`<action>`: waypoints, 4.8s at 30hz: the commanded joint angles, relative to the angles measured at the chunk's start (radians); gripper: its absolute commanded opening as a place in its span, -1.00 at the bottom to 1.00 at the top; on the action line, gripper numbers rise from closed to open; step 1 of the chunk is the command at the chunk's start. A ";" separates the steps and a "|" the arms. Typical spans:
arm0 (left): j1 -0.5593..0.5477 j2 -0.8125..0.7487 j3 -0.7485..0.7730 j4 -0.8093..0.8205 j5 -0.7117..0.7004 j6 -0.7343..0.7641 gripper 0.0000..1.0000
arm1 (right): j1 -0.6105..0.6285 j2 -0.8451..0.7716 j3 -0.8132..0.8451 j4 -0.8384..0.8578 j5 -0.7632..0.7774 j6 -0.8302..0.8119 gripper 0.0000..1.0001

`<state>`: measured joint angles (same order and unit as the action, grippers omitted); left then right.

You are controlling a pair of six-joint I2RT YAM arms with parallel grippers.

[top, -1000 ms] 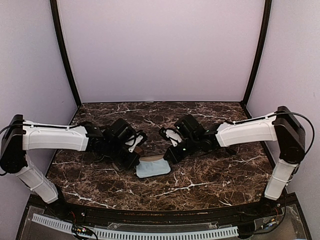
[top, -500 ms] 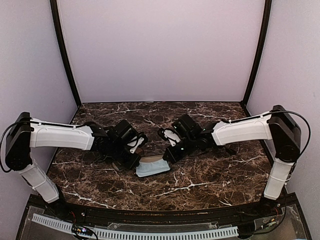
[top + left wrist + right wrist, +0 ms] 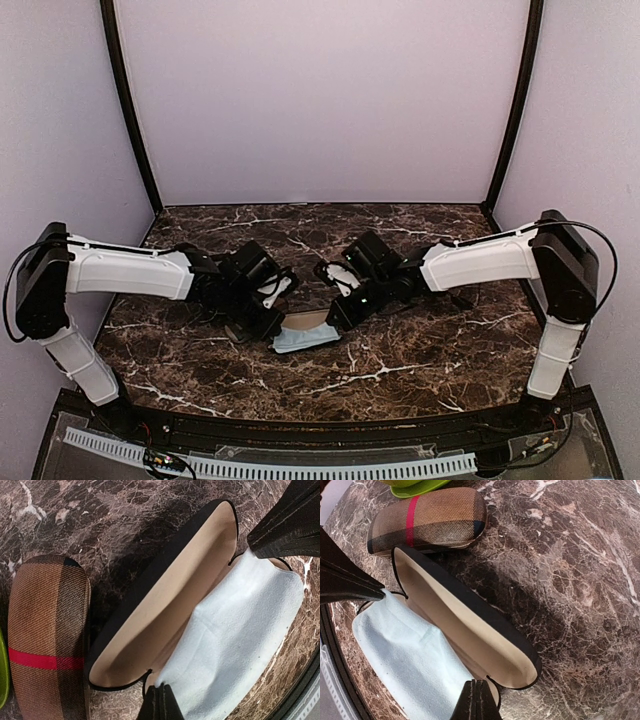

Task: Organize the sunglasses
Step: Place the folded cleaning cloth in the sunglasses case.

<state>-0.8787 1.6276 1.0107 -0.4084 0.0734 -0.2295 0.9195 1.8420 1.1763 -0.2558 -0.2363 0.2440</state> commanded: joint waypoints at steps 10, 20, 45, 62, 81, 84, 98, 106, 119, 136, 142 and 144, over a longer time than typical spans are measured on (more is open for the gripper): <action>0.006 0.027 0.016 -0.023 0.025 0.020 -1.00 | -0.008 0.009 0.006 -0.012 -0.035 -0.015 -1.00; 0.006 0.046 0.016 -0.024 0.043 0.032 -1.00 | -0.007 0.024 0.009 -0.031 -0.041 -0.022 -1.00; 0.004 0.067 0.021 -0.021 0.046 0.044 -1.00 | -0.002 0.042 0.029 -0.065 -0.027 -0.032 -1.00; 0.004 0.088 0.027 -0.021 0.042 0.055 -1.00 | 0.007 0.061 0.046 -0.083 -0.024 -0.038 -1.00; 0.004 0.079 0.019 -0.010 0.040 0.074 -1.00 | 0.027 0.065 0.057 -0.111 0.024 -0.066 -1.00; 0.004 0.076 0.014 -0.002 0.042 0.079 -1.00 | 0.033 0.066 0.059 -0.113 0.036 -0.071 -1.00; -0.002 0.053 0.015 0.003 0.062 0.075 -0.82 | 0.041 0.047 0.062 -0.114 0.011 -0.072 -0.90; -0.004 0.031 0.024 -0.011 0.049 0.074 -0.66 | 0.041 0.024 0.063 -0.123 0.015 -0.062 -0.75; -0.005 -0.007 0.052 -0.030 0.015 0.081 -0.54 | 0.032 -0.011 0.076 -0.133 0.026 -0.051 -0.62; -0.001 -0.110 0.014 0.051 0.127 0.044 -0.10 | -0.013 -0.151 -0.005 -0.051 -0.180 -0.057 0.04; 0.030 -0.124 -0.045 0.104 0.278 0.017 0.17 | -0.012 -0.138 -0.065 -0.002 -0.294 -0.077 0.31; 0.045 -0.118 -0.064 0.126 0.327 0.012 0.19 | -0.013 -0.132 -0.077 0.015 -0.316 -0.081 0.34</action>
<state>-0.8650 1.5326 0.9894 -0.3275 0.2665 -0.1959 0.9070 1.7016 1.1271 -0.3023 -0.4545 0.1837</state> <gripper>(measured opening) 0.585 0.661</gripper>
